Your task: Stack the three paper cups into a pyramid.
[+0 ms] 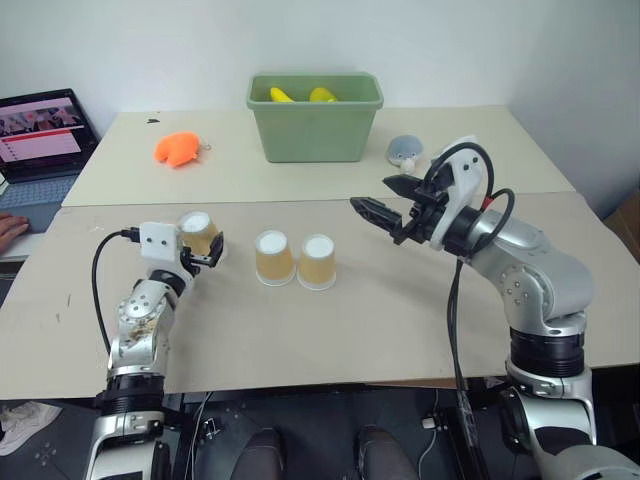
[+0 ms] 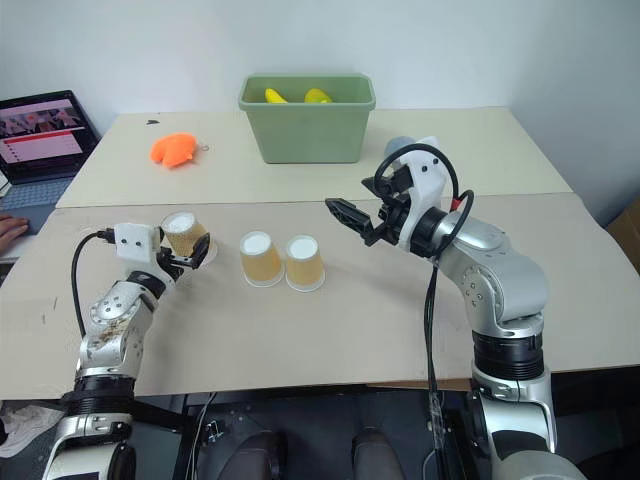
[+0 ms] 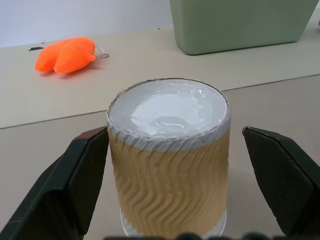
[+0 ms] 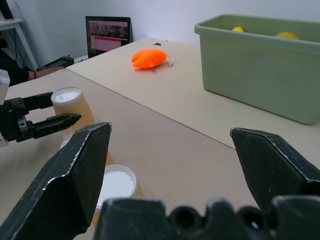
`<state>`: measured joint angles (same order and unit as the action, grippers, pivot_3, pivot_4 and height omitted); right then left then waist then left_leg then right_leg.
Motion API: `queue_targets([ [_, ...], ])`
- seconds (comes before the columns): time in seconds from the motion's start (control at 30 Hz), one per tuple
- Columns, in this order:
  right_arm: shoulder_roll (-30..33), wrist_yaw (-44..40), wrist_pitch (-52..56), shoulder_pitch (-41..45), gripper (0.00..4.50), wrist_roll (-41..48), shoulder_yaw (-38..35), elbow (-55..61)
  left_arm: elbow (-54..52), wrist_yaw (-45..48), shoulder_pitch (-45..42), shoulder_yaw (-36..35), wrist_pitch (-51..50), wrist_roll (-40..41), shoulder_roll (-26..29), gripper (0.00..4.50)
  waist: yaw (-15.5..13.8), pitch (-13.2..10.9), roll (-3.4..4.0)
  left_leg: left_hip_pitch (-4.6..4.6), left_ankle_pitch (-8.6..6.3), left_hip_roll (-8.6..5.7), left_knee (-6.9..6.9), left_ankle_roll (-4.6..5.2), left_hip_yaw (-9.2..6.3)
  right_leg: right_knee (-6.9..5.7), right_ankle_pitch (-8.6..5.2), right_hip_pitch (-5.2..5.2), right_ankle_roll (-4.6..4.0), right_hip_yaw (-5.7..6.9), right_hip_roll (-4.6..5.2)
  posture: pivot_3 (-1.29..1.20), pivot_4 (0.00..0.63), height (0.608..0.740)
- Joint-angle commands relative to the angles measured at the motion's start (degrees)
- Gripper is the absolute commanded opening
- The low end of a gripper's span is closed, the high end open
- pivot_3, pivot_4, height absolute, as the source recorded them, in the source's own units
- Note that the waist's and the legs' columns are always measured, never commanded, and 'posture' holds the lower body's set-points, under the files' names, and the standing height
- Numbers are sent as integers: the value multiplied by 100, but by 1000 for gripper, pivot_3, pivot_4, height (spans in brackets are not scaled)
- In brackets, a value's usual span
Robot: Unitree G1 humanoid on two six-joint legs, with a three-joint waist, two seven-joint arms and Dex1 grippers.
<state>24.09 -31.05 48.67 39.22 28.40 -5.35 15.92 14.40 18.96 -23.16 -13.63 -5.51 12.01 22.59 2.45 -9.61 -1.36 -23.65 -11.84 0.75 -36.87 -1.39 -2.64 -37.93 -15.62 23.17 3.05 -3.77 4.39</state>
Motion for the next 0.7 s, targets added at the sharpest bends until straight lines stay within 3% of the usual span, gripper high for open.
queue_targets([
  [0.03,58,9,-41,3,4438,148,-102,235,-73,-15,-135,-45,186,-9,42,4500,-1,0,0,0,0,0,0,0,0,0,0,0,0,0,0,0,150,732],
  [0.6,36,7,-114,-8,4438,53,16,130,-83,-16,-162,-55,124,22,34,4500,-3,0,0,-3,0,0,-1,0,-1,-1,0,2,0,1,0,0,150,732],
  [0.7,41,-4,-121,-27,4500,31,58,126,-69,-23,-156,-48,132,10,29,3746,-3,0,0,-3,0,0,-1,0,-1,-1,0,2,0,1,0,0,150,732],
])
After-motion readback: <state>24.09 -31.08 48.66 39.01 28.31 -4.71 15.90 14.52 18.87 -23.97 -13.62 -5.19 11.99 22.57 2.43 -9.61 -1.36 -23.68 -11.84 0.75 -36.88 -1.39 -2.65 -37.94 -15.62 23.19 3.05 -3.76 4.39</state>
